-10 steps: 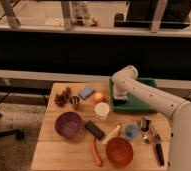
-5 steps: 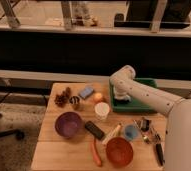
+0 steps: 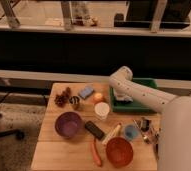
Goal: Wipe tray with towel
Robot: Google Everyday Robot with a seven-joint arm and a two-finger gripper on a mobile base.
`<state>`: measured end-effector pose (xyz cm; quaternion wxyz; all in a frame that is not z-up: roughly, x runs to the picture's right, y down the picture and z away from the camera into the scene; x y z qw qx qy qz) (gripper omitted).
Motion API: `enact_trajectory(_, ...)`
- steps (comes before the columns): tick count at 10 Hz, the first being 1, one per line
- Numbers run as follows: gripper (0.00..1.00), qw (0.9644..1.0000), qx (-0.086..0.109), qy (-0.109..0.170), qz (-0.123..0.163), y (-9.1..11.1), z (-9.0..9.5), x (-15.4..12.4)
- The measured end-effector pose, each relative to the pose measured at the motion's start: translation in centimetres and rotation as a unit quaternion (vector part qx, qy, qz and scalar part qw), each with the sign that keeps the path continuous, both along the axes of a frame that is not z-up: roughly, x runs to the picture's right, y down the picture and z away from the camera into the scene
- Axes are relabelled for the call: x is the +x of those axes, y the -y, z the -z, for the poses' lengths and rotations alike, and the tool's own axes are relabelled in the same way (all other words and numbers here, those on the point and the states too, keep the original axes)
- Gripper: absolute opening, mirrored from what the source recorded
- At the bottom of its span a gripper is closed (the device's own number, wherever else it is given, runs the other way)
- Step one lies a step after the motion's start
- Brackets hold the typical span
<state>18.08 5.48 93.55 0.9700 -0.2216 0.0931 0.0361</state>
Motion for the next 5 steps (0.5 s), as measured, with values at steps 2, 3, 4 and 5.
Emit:
enact_trajectory(2, 0.00, 0.9999, -0.007, -0.011, -0.003, -0.31, -0.27, 0.76)
enact_trajectory(3, 0.00, 0.9999, -0.010, -0.009, -0.001, -0.50, -0.35, 0.63)
enact_trajectory(4, 0.00, 0.9999, -0.013, -0.003, 0.004, -0.72, -0.30, 0.22)
enact_trajectory(5, 0.00, 0.9999, -0.013, 0.001, 0.006, -0.79, -0.33, -0.03)
